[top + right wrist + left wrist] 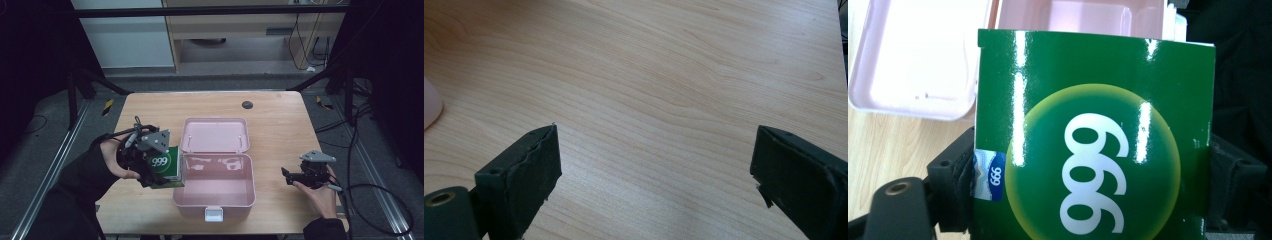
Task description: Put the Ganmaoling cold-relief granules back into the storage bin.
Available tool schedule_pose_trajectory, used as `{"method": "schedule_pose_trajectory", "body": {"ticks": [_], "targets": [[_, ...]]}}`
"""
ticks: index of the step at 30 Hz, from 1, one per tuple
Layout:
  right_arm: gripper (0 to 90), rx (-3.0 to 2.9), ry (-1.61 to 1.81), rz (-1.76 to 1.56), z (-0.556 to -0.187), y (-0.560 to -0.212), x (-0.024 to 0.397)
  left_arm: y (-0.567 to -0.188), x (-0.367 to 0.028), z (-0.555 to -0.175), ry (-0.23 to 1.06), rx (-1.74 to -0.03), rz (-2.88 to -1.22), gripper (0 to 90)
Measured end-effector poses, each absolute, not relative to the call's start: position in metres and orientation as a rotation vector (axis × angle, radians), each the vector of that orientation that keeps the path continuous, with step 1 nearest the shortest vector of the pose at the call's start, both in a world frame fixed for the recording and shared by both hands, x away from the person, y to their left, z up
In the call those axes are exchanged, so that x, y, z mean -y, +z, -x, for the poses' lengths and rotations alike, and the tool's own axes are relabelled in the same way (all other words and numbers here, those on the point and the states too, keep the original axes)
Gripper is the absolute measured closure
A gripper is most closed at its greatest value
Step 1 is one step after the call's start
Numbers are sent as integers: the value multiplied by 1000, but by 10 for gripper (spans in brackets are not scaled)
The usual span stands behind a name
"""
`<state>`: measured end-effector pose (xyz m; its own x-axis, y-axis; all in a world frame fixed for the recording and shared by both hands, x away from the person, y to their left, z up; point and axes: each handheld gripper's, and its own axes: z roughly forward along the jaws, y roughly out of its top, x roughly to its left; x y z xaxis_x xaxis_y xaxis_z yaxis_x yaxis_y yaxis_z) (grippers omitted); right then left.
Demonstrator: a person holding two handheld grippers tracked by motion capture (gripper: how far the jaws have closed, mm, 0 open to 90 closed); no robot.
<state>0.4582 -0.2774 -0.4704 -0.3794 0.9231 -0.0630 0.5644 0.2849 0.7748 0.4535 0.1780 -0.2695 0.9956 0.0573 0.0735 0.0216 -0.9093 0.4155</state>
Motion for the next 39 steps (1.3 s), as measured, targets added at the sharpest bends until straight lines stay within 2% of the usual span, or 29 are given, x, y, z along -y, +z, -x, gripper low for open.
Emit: {"method": "schedule_pose_trajectory", "body": {"ticks": [23, 39], "targets": [[64, -2055, 917, -1319, -458, -472, 278, -291, -124, -463, 90, 50, -2716, 144], [64, -2058, 913, -1306, -458, -473, 278, -318, -109, -473, 54, 65, -2749, 145]]}}
